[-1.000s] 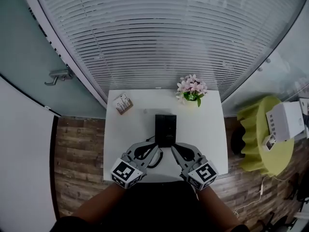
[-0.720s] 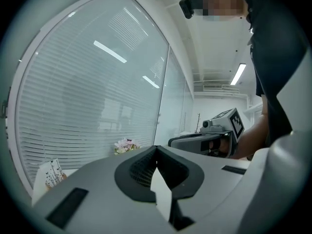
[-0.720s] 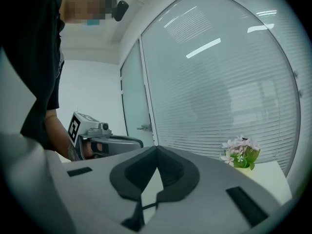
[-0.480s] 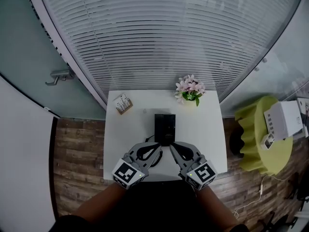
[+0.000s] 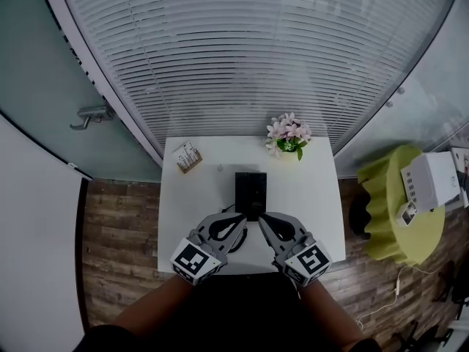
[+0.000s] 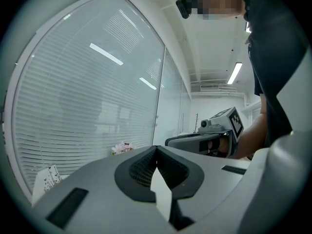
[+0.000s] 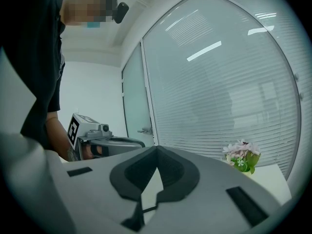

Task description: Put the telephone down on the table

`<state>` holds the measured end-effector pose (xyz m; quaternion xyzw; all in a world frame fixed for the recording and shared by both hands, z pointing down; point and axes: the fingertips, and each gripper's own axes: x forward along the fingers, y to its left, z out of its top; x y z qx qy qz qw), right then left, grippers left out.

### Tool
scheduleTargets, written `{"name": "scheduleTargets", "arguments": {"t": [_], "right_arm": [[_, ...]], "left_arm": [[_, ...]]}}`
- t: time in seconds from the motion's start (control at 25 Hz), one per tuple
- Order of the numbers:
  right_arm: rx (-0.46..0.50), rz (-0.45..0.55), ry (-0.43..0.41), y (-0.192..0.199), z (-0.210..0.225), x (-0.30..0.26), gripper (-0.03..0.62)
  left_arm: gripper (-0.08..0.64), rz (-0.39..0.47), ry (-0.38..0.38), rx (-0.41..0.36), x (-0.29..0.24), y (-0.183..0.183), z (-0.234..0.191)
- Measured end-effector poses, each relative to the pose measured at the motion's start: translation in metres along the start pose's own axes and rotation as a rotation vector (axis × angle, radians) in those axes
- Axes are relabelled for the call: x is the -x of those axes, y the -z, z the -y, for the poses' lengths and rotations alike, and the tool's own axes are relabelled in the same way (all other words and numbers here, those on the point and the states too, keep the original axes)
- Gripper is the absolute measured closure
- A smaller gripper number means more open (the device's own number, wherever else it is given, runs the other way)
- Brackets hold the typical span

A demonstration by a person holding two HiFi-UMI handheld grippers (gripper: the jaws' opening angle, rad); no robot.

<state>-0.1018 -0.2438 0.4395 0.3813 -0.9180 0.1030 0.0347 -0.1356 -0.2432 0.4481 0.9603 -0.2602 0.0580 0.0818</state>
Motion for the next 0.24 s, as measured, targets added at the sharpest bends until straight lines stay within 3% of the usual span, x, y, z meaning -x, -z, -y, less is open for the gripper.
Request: {"name": "scheduleTargets", "arguments": {"t": [0.24], "right_arm": [[-0.002,-0.013,-0.004,0.0006,-0.0023,0.0012,0.571]], "left_arm": [[0.551,-0.002,-0.004,0.004,-0.0001,-0.0002,-0.0006]]}}
